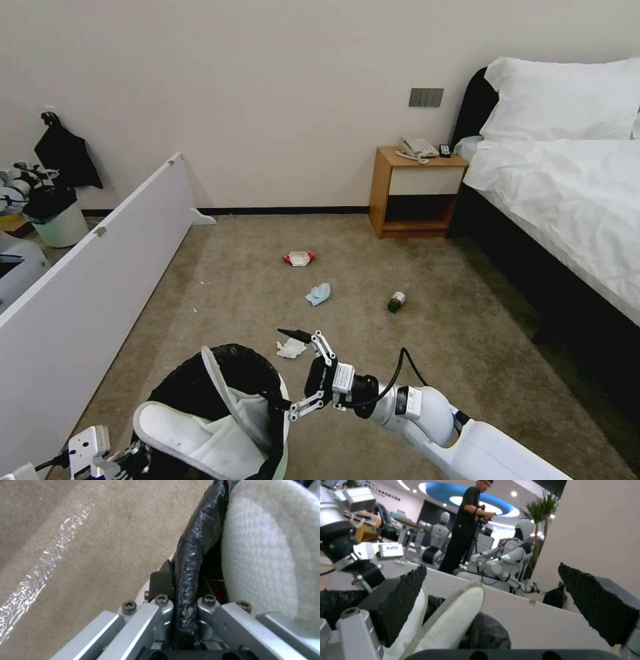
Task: Pick up the trash bin, then pick up the garbage from the floor and place it into the trash bin.
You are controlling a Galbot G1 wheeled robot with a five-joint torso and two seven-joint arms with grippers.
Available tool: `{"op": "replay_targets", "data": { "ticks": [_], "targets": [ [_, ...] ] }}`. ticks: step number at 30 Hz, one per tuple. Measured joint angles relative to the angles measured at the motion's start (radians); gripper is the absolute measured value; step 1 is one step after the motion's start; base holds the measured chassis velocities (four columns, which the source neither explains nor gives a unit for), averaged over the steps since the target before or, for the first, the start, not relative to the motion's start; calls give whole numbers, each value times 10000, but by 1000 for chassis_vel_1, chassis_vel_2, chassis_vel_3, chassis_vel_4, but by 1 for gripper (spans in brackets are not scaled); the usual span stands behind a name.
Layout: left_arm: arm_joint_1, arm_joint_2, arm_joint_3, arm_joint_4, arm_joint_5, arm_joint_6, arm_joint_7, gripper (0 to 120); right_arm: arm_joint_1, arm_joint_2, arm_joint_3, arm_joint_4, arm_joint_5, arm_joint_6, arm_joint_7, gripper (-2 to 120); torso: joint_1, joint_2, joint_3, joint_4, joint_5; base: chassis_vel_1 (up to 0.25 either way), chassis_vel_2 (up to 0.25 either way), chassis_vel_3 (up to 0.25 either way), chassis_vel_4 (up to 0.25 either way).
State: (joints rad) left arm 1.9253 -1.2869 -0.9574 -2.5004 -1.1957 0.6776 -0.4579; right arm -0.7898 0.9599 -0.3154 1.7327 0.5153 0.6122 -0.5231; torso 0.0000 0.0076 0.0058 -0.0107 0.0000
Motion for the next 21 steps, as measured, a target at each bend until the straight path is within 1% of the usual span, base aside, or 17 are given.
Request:
{"op": "replay_targets", "data": {
  "ticks": [6,12,15,16,18,19,21],
  "targets": [
    [7,-27,0,3,-1,1,12,2,-27,16,167,88,243,7,-3,100,0,0,0,1,0,0,0,0,0],
    [-3,-38,2,4,-3,1,16,2,-470,-92,722,296,430,-45,6,100,0,0,0,1,0,0,0,0,0],
    [4,-70,11,4,-13,2,21,2,-1188,-310,1668,636,466,-178,237,100,-1,0,0,0,1,0,0,0,0],
    [4,-70,11,4,-13,2,21,2,-1188,-310,1668,636,466,-178,237,100,-1,0,0,0,1,0,0,0,0],
    [21,-126,42,5,-9,4,21,2,-1760,-463,2603,891,409,-283,667,100,0,0,0,-2,0,0,0,0,0],
    [21,-126,42,5,-9,4,21,2,-1760,-463,2603,891,409,-283,667,100,0,0,0,-2,0,0,0,0,0],
    [98,-165,61,5,56,4,21,2,-2283,-555,3451,1151,314,-475,1050,100,0,0,0,-3,1,0,0,0,0]
  ]
}}
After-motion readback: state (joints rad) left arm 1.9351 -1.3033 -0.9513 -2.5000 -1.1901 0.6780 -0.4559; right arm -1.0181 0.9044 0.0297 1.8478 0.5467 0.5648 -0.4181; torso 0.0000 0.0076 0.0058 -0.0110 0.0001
